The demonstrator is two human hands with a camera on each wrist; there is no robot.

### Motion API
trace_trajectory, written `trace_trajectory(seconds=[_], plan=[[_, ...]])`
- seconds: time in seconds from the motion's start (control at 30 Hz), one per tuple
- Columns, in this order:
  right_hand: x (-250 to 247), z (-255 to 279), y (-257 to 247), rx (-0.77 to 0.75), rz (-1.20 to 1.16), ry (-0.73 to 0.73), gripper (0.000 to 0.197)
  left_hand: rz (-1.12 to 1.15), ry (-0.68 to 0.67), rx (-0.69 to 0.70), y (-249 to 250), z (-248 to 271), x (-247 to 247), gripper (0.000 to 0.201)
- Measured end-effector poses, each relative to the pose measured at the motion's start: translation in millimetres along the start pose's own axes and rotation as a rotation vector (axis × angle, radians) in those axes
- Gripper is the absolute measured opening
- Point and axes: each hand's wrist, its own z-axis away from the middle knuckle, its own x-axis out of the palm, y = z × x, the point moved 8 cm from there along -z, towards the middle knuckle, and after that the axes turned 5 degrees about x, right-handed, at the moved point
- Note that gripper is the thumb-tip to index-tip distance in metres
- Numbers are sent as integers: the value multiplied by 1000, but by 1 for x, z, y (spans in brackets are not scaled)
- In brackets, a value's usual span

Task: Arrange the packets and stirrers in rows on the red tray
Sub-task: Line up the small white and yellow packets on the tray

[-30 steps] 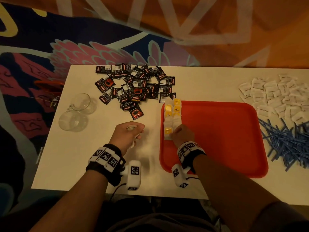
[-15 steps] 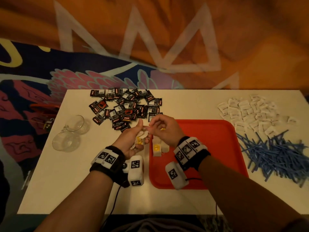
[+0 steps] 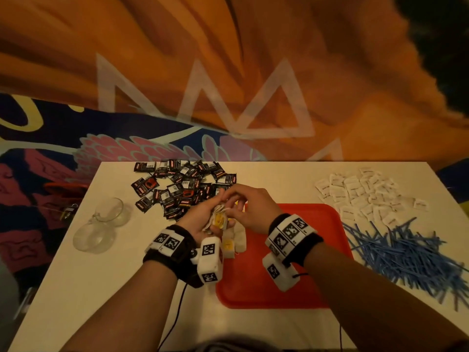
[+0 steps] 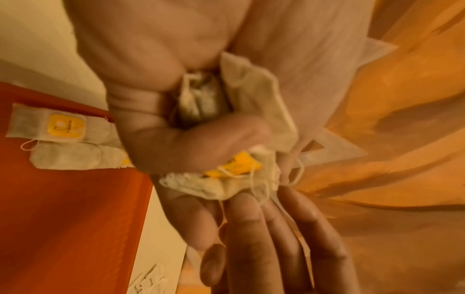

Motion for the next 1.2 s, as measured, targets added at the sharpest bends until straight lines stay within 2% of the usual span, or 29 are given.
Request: trace_trajectory(seconds=[0.13,0.3,0.4,0.53,0.6,0.7,0.77,0.83,0.93,1.03,1.2], plan=[[-15,-1,4,49,-92,92,26,45,-14,-18,-3,-5,-4,44],[-33,-4,12,123,-370,166,30,37,80,23,-8,-4,-26,20],[-39,-7,10,124,-390,172,29,-183,177,95,-5,1,-43,12],[-42,-9,8,113,-324,181,31,-499,336,201,13,16,-48,18],[-43,-10,4,100,-284,166,31,-582,381,343,32,21,-42,21],[-40,-11,-1,87,-250,138,32,-713,325,521,56,29,-18,15],[-39,-11,-4,81,-249,124,32,-847,264,555,63,30,0,13],[-40,-11,-3,91,-305,143,30,-919,265,594,69,32,9,10],[-35,-9,7,167,-434,131,29,-829,334,645,74,35,6,4],[-22,-4,16,197,-305,72,17,-769,353,648,72,34,-1,6],[-13,1,29,244,-215,63,24,-827,342,667,68,33,1,10]])
